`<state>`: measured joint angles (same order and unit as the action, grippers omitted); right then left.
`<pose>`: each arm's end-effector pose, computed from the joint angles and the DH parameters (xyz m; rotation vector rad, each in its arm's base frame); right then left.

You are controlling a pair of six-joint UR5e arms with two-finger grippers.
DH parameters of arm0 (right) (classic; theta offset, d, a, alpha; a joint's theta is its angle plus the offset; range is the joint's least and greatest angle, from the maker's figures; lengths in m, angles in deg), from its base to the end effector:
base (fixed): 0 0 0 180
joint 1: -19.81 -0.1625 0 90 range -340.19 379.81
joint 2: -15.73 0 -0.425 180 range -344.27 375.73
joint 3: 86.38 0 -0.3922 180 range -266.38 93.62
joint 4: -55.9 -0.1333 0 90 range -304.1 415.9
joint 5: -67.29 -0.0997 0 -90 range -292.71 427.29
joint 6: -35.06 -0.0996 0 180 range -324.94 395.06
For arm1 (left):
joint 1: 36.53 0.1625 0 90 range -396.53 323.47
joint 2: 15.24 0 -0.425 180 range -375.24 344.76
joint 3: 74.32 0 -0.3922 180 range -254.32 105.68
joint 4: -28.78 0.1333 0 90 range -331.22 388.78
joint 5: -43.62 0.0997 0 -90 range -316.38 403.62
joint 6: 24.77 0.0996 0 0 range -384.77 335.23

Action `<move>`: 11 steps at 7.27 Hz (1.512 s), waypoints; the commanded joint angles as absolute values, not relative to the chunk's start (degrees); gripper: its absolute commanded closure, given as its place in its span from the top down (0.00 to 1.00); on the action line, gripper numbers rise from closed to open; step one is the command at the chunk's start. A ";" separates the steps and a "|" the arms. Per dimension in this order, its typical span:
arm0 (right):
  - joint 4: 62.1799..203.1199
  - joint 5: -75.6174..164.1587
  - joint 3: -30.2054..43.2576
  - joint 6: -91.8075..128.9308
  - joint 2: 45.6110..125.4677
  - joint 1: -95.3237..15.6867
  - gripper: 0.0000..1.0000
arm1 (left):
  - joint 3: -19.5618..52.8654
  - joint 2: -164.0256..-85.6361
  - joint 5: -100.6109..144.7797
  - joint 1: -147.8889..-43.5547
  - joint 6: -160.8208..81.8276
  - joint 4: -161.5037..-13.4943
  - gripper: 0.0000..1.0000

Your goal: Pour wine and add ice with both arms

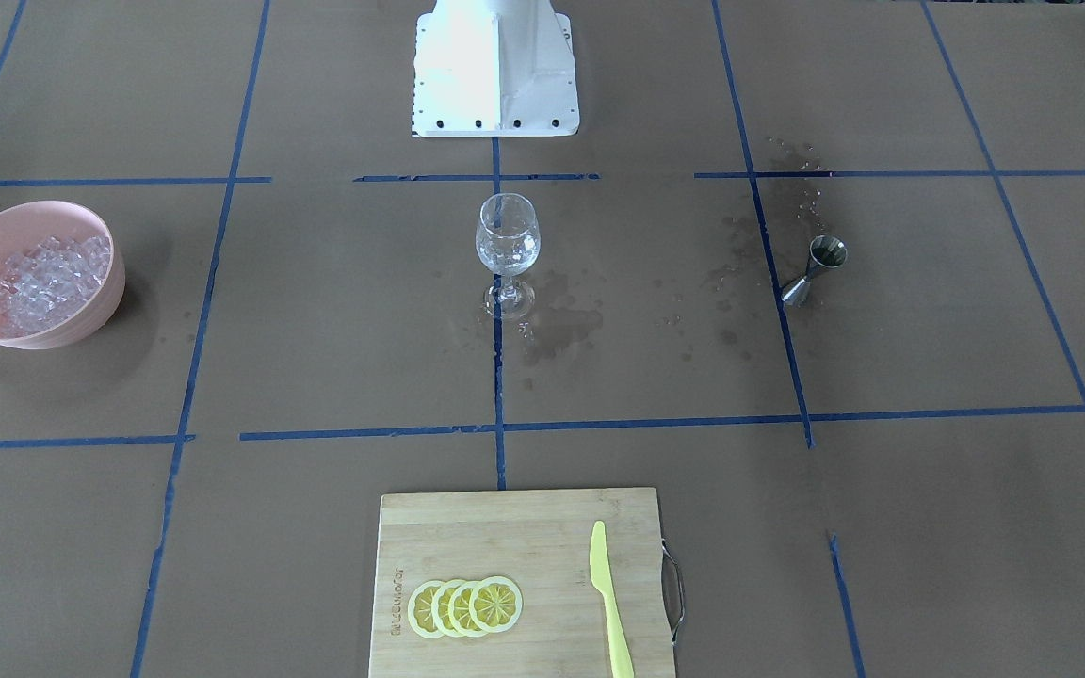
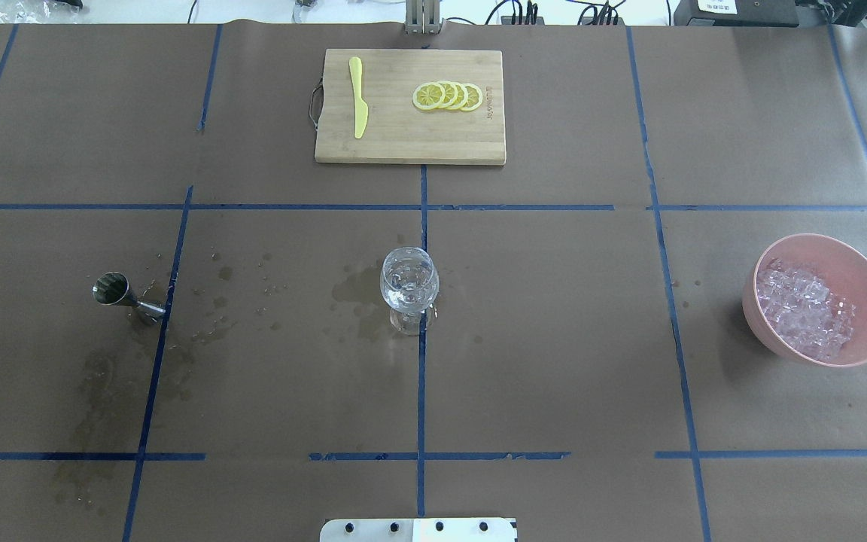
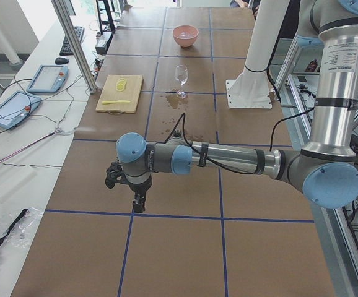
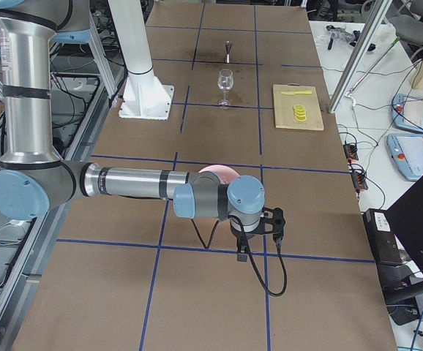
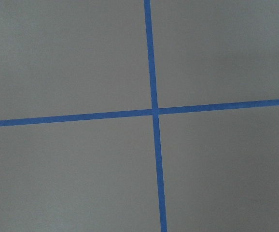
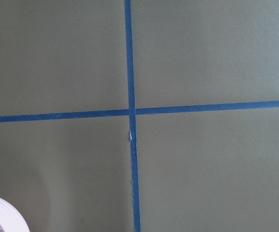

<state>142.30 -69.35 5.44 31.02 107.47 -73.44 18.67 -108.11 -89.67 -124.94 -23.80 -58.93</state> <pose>0.0882 -0.4789 0.6486 0.0550 -0.8144 0.0940 -0.0507 -0.5171 0.6131 0.0552 0.7557 0.0661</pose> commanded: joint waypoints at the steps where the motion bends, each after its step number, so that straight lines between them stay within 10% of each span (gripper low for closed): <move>1: 142.30 -69.38 5.55 31.02 107.40 -73.44 1.00 | 19.54 -108.22 -89.71 -124.94 -24.06 -58.93 1.00; 11: 142.57 -69.64 6.70 30.14 105.03 -71.86 1.00 | 51.17 -98.51 -76.76 -99.95 -79.51 -87.95 1.00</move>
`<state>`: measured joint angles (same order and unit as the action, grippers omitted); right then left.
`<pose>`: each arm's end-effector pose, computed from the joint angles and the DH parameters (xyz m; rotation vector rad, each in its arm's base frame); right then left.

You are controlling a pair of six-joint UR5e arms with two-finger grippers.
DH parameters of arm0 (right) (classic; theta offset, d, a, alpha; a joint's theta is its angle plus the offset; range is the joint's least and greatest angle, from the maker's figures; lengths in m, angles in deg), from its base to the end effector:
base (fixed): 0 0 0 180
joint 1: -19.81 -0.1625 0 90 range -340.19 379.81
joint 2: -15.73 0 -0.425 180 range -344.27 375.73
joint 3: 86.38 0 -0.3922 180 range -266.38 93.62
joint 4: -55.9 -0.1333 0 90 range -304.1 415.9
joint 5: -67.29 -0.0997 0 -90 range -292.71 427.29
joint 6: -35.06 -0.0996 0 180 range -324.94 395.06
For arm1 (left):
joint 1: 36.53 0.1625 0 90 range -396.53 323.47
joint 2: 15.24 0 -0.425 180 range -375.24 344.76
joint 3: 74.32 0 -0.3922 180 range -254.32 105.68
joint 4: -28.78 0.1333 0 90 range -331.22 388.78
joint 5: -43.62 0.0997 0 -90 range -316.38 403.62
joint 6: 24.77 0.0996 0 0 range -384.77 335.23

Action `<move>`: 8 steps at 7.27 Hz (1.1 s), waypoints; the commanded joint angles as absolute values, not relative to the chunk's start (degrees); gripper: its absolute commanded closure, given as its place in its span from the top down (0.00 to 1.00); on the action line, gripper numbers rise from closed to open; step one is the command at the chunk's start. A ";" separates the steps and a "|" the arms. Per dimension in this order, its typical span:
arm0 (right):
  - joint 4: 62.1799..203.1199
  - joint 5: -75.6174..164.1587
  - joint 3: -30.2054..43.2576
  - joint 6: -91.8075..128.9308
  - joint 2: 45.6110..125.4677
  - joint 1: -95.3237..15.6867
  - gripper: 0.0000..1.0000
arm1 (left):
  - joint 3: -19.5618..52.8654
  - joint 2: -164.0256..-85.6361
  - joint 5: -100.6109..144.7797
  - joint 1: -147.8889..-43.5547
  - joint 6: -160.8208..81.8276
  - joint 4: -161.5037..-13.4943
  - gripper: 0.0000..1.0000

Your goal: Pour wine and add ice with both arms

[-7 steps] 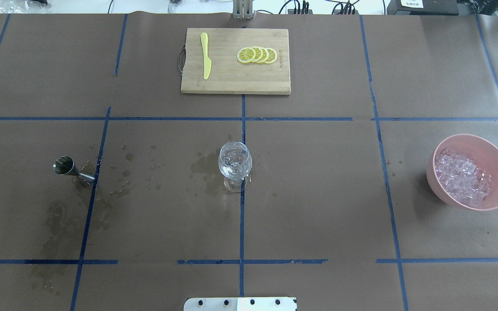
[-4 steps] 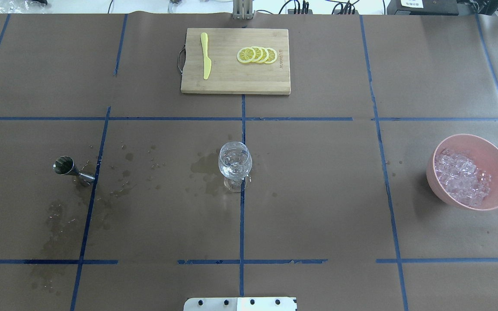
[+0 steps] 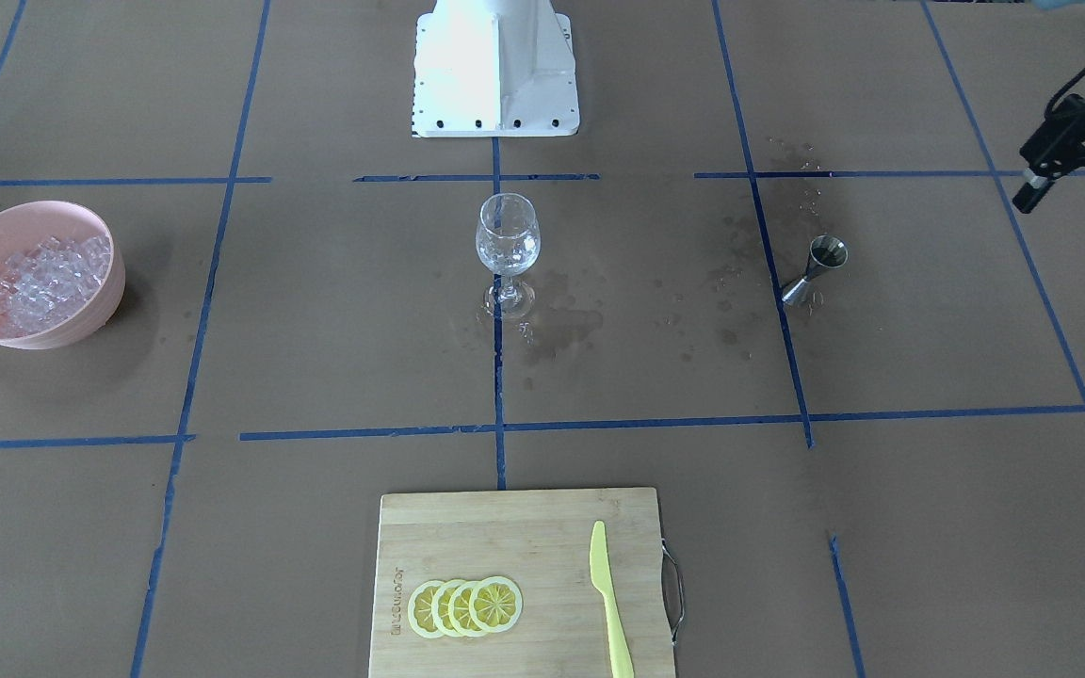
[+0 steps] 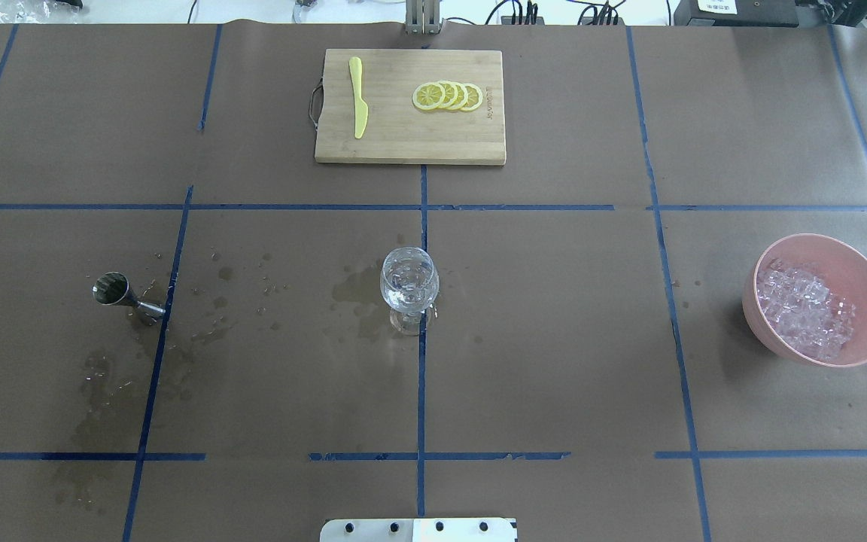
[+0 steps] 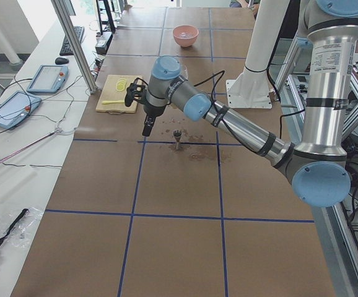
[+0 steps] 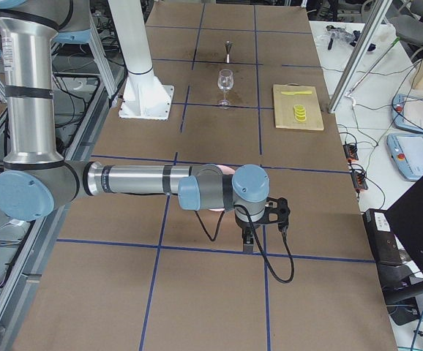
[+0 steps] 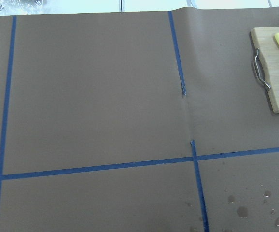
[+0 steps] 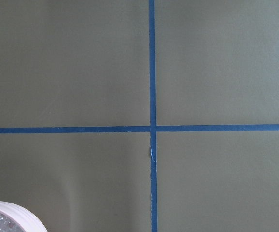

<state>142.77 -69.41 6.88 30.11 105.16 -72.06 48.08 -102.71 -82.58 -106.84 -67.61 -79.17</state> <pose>0.0772 -0.5005 0.6170 0.0928 -0.8169 0.0627 0.0808 -0.4468 0.3718 0.3795 0.9238 -0.1064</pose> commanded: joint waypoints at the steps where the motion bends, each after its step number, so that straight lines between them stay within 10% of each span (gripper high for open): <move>1: 142.30 -69.73 7.30 30.05 105.46 -71.86 1.00 | 52.67 -93.86 -72.53 -96.68 -81.61 -92.46 1.00; 8: 142.39 -72.28 10.56 21.27 104.76 -70.02 1.00 | 56.20 -84.06 -19.74 -50.83 -113.23 -96.43 1.00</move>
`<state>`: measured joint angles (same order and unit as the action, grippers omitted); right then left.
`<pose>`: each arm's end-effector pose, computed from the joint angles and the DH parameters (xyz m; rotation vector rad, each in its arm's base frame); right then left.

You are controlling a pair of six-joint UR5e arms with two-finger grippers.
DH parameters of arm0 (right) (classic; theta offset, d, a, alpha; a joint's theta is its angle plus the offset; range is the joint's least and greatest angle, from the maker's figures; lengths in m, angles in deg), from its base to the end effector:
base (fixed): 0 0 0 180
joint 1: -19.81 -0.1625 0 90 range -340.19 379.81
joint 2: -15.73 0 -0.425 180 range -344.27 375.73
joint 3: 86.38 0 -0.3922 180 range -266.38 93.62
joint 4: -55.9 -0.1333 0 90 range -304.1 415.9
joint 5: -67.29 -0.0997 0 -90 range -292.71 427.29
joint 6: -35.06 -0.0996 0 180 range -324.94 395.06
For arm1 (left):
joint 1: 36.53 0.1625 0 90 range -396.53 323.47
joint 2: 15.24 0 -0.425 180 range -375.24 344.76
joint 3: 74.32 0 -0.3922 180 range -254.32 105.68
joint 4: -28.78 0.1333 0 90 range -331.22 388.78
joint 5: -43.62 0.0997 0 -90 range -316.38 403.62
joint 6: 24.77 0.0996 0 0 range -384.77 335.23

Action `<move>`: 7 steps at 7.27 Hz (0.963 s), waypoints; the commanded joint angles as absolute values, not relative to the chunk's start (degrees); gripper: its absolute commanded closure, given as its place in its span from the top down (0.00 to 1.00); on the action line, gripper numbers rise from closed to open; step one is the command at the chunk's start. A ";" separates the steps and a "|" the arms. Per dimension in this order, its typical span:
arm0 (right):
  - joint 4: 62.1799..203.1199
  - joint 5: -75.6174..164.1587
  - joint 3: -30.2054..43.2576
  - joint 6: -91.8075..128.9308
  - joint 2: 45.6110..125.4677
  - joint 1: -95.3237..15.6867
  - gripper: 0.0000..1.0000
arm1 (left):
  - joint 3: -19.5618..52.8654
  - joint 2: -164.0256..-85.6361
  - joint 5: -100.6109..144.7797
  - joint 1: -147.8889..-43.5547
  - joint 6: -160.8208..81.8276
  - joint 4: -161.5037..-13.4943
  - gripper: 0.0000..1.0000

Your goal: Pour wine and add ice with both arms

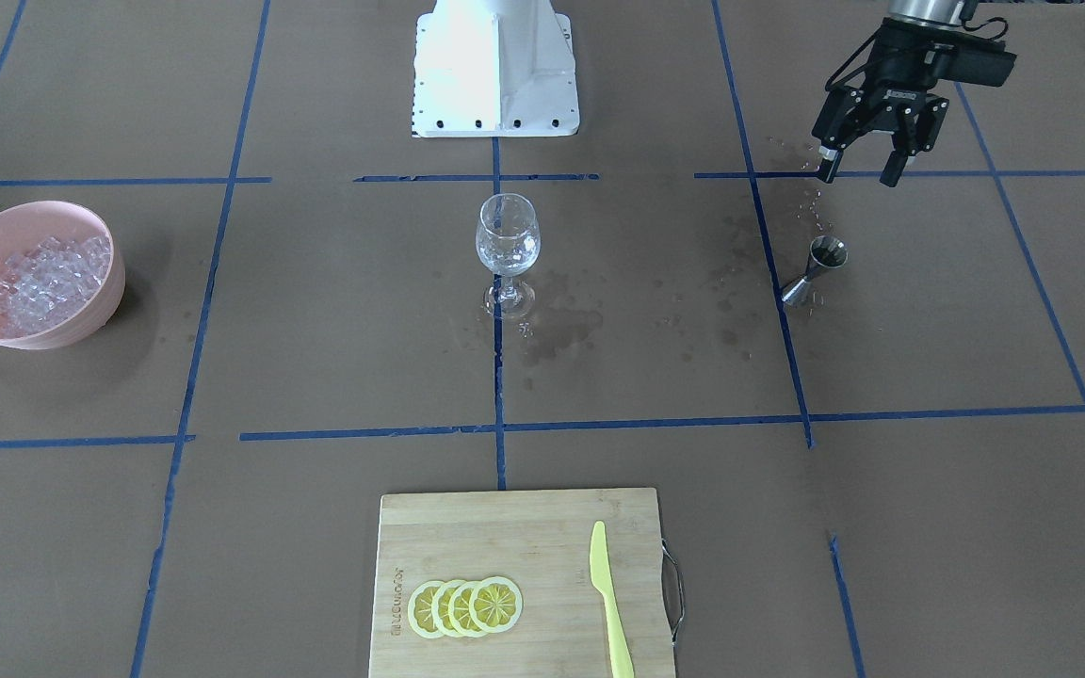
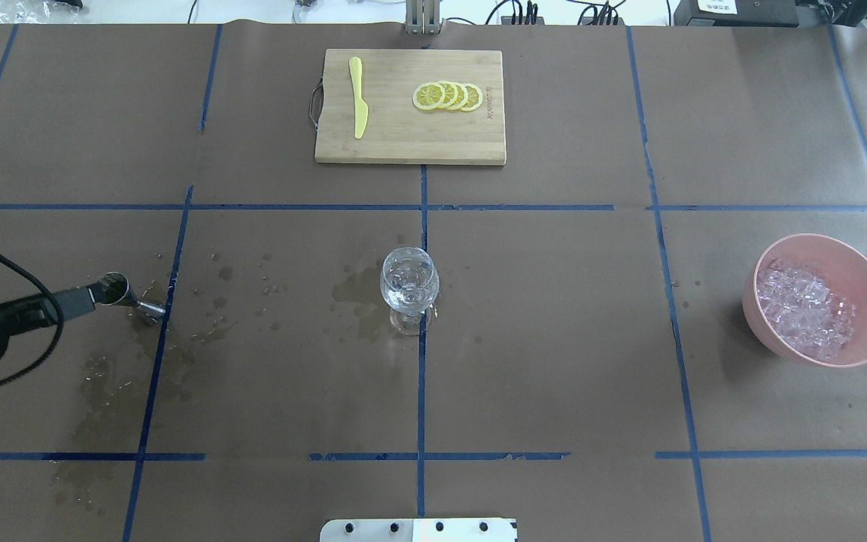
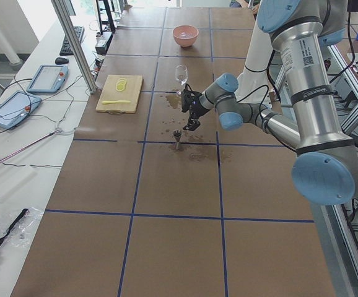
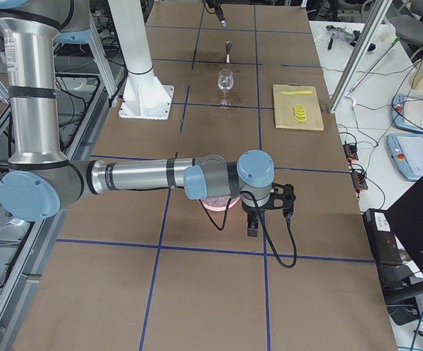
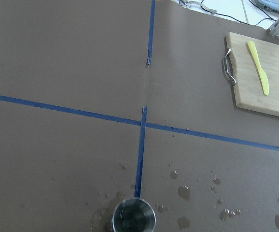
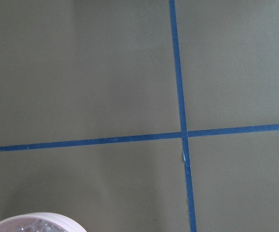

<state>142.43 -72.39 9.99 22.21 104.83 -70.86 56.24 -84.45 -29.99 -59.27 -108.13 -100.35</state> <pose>0.0633 -0.5050 0.5826 0.0829 -0.8787 0.1392 0.2618 -0.2847 0.3912 0.5140 0.9274 -0.4013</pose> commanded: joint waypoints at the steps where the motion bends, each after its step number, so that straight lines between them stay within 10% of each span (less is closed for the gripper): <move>1: 142.39 -72.28 10.82 20.48 104.68 -69.32 1.00 | 56.03 -84.05 -13.92 -46.41 -116.75 -93.42 1.00; 7: 142.56 -72.45 14.52 16.34 104.33 -67.73 1.00 | 35.58 -95.71 12.39 -40.39 -122.06 -90.66 1.00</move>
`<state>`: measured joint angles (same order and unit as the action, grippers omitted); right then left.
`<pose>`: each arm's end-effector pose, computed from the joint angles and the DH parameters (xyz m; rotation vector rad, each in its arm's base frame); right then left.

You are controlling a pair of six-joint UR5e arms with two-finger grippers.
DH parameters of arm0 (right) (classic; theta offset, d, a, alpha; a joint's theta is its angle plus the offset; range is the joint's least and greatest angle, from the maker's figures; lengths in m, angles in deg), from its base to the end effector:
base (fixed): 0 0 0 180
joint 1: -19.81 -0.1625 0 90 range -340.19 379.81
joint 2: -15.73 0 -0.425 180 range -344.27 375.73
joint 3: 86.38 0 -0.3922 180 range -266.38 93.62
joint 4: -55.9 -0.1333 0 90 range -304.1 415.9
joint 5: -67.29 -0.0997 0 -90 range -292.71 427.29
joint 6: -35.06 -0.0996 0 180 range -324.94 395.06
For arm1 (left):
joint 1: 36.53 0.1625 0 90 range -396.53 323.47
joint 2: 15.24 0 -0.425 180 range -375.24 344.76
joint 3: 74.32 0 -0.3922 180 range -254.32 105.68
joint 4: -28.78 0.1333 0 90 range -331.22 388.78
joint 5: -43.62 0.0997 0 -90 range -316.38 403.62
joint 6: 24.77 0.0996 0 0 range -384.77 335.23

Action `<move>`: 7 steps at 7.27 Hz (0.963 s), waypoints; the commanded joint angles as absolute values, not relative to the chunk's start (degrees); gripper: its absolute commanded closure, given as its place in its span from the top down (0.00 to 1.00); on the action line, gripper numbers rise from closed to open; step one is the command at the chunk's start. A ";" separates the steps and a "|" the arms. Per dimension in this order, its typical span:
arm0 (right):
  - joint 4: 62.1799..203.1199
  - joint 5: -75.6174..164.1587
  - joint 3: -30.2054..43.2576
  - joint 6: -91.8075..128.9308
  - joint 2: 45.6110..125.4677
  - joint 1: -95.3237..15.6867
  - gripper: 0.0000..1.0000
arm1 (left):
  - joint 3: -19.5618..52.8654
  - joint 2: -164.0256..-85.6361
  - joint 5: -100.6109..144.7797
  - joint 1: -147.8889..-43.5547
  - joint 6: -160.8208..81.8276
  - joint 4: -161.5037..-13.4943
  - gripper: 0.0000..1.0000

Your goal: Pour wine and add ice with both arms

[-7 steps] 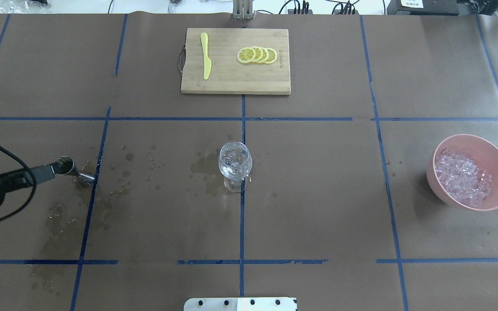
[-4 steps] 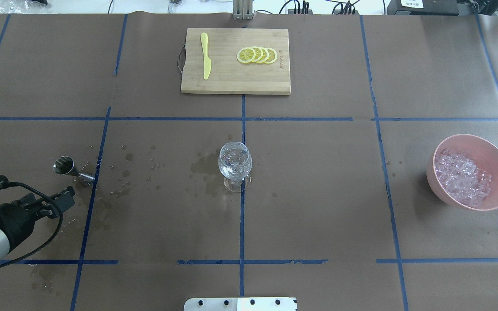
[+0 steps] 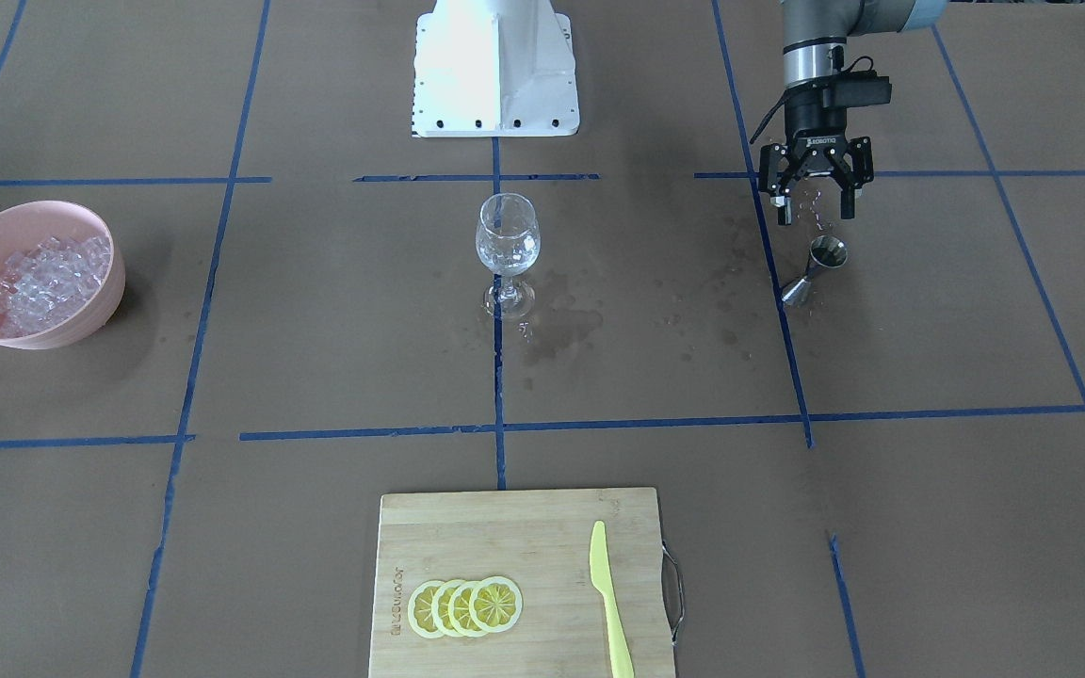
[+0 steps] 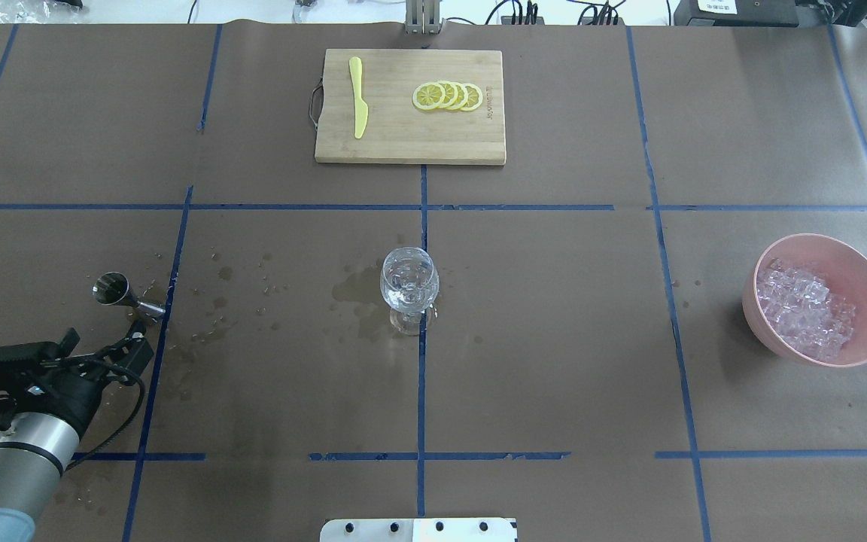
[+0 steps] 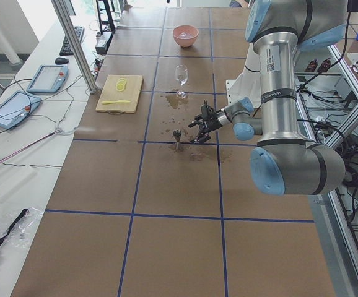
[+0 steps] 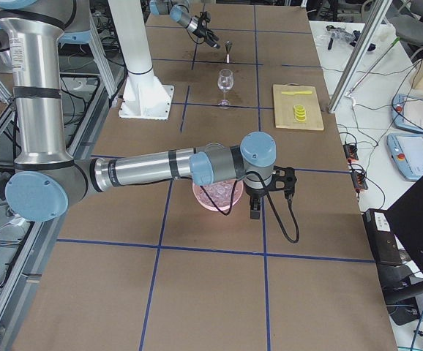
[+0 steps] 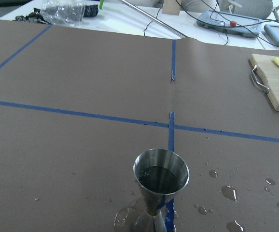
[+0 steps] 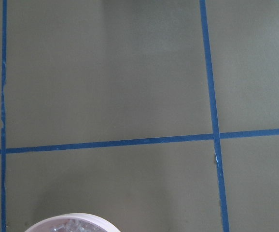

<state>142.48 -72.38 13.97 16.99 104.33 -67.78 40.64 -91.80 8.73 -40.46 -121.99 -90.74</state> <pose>0.0360 -0.5094 0.5436 0.0908 -0.8923 0.1400 0.3825 -0.2418 0.4750 0.9063 0.6903 -0.5172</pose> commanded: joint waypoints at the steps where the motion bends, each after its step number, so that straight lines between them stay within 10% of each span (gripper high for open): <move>1: 142.56 -72.45 14.52 16.34 104.33 -67.73 1.00 | 32.67 -97.05 15.81 -40.39 -122.06 -90.66 0.99; 7: 142.56 -72.54 14.61 16.26 104.32 -67.29 1.00 | 27.46 -100.49 21.56 -41.44 -122.15 -90.84 0.96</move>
<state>142.56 -72.54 14.60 16.32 104.27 -67.51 27.83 -100.39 21.30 -40.96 -122.15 -90.81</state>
